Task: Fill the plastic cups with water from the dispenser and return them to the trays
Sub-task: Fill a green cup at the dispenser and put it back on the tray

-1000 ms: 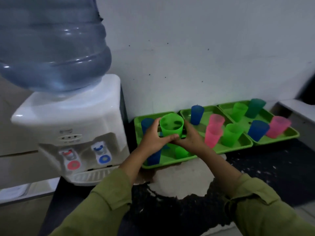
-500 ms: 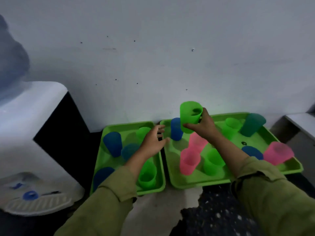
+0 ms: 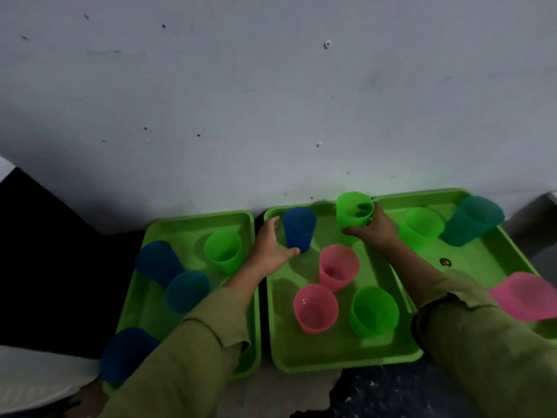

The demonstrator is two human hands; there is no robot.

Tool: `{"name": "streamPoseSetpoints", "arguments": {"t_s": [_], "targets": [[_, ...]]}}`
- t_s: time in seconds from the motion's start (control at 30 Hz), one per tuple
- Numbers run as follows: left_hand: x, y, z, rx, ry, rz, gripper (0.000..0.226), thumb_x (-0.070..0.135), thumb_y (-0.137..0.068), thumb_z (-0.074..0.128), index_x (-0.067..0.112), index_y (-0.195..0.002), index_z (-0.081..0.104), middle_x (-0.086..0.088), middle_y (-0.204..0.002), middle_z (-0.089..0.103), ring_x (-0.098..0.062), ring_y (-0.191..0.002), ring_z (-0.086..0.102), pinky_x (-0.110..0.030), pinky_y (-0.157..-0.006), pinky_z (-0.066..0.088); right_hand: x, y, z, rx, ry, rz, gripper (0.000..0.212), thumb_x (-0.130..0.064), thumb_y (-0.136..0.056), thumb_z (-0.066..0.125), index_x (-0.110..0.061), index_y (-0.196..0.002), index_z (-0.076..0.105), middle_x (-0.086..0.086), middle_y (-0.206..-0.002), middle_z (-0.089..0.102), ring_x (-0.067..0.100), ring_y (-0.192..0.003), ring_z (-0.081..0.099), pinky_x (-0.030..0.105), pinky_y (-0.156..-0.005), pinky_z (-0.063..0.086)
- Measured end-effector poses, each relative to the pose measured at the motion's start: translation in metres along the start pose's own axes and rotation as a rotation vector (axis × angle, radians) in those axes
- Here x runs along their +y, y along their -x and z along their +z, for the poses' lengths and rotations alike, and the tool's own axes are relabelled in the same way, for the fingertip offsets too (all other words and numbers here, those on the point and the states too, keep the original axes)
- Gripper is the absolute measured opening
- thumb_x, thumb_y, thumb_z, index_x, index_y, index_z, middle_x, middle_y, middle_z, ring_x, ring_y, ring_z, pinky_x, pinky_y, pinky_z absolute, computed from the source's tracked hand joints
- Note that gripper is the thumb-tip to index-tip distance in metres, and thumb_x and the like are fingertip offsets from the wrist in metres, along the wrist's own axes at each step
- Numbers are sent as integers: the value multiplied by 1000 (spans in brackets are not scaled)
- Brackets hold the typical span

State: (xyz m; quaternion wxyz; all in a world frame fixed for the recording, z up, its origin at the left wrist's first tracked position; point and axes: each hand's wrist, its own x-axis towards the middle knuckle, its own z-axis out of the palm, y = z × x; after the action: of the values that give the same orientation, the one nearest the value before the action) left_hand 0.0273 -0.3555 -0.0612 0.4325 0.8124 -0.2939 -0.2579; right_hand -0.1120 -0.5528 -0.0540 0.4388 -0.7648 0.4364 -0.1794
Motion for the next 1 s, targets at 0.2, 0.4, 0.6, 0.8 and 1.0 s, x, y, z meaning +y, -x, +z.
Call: {"name": "streamPoseSetpoints", "arguments": {"t_s": [0.2, 0.4, 0.6, 0.8, 1.0], "targets": [[-1, -25, 15, 16, -26, 1, 96, 14, -61, 85, 9, -139, 29, -8, -140, 41, -22, -128, 43, -40, -108, 36, 21, -13, 9, -64, -22, 14, 87, -6, -56, 87, -4, -130, 42, 17, -123, 58, 30, -113, 55, 40, -96, 45], [0, -32, 24, 74, -71, 21, 96, 21, -58, 87, 14, -136, 32, -4, -134, 45, -18, -122, 44, -19, -93, 31, 27, -11, 14, -40, -48, 20, 84, -8, -56, 87, -6, -128, 43, 16, -122, 58, 31, -111, 56, 46, -97, 45], [5, -35, 30, 109, -33, 7, 85, 21, -58, 87, 11, -129, 40, -6, -129, 51, -21, -118, 49, -21, -89, 35, 29, -9, 13, -67, -59, 51, 81, -6, -60, 85, -5, -128, 41, 18, -121, 58, 32, -110, 56, 49, -96, 46], [18, -21, 20, 147, -4, 60, 78, 25, -59, 87, 11, -122, 44, -4, -121, 53, -18, -108, 52, -21, -84, 38, 18, 6, 5, -23, -23, 19, 80, -5, -65, 82, -1, -131, 38, 20, -123, 57, 32, -111, 56, 38, -94, 47], [39, 14, -13, 212, 117, 155, 73, 30, -58, 87, 19, -116, 44, 4, -112, 54, -13, -98, 54, -22, -76, 43, -16, 37, -9, 154, 64, -51, 74, -14, -69, 81, -3, -131, 42, 18, -124, 59, 31, -110, 57, 27, -83, 41]]}}
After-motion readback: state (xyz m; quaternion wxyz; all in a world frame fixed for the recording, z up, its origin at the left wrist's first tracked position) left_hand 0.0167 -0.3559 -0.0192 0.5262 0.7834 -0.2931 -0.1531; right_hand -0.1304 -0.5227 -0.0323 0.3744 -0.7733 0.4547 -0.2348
